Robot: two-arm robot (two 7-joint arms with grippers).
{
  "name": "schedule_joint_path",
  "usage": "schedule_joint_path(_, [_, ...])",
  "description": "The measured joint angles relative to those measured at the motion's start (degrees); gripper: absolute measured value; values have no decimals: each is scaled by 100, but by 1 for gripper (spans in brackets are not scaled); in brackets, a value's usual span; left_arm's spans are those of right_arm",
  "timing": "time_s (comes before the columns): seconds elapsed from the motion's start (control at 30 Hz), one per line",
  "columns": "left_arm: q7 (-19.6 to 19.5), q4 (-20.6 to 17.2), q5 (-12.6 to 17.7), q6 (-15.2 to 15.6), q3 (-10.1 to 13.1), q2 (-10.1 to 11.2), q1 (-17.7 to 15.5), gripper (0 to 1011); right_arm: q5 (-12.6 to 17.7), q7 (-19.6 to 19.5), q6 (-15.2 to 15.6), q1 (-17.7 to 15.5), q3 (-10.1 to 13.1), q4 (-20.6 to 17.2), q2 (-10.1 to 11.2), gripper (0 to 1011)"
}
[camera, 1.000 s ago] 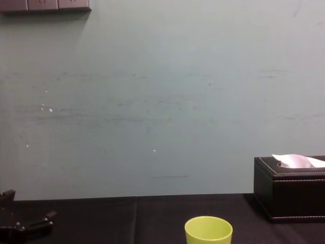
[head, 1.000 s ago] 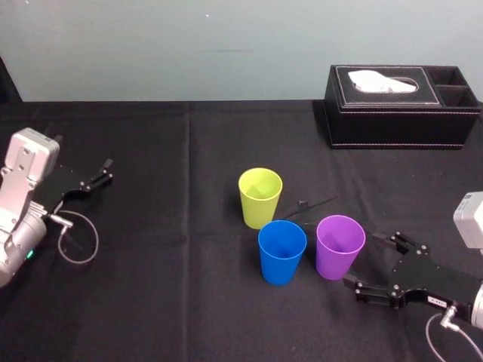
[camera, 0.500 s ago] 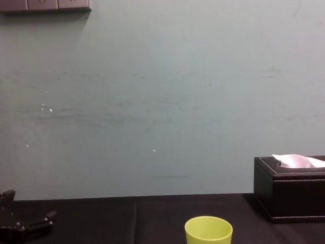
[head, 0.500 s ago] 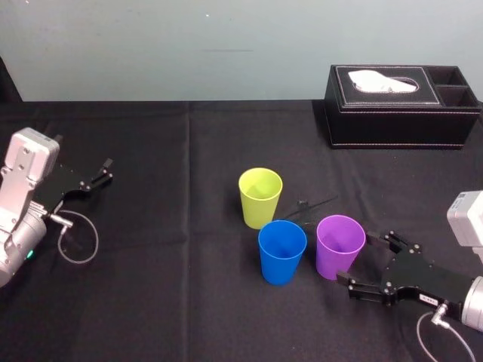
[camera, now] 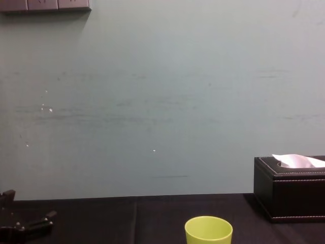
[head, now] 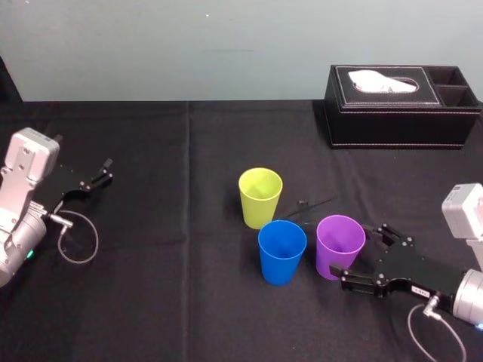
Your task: Stack the three plastic cups sequentially using one hand.
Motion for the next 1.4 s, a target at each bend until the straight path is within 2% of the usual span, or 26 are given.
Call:
schedule_joint_path(0.5, [0,0,0,0,0,0,0,1011,-28,0,18,233,-142,160,-128,1003])
schedule_joint_path(0.9, [0,0,0,0,0,0,0,1011,-30,-3,17,226,-136,154,-124,1003])
schedule_joint_path(1.13, [0,0,0,0,0,0,0,1011,-29,-3,16,222,-131,149,-120,892])
schedule_joint_path(1.2, [0,0,0,0,0,0,0,1011,-28,-3,16,221,-130,147,-119,814])
schedule_joint_path(1.4, [0,0,0,0,0,0,0,1011,-26,-3,16,218,-127,143,-117,762])
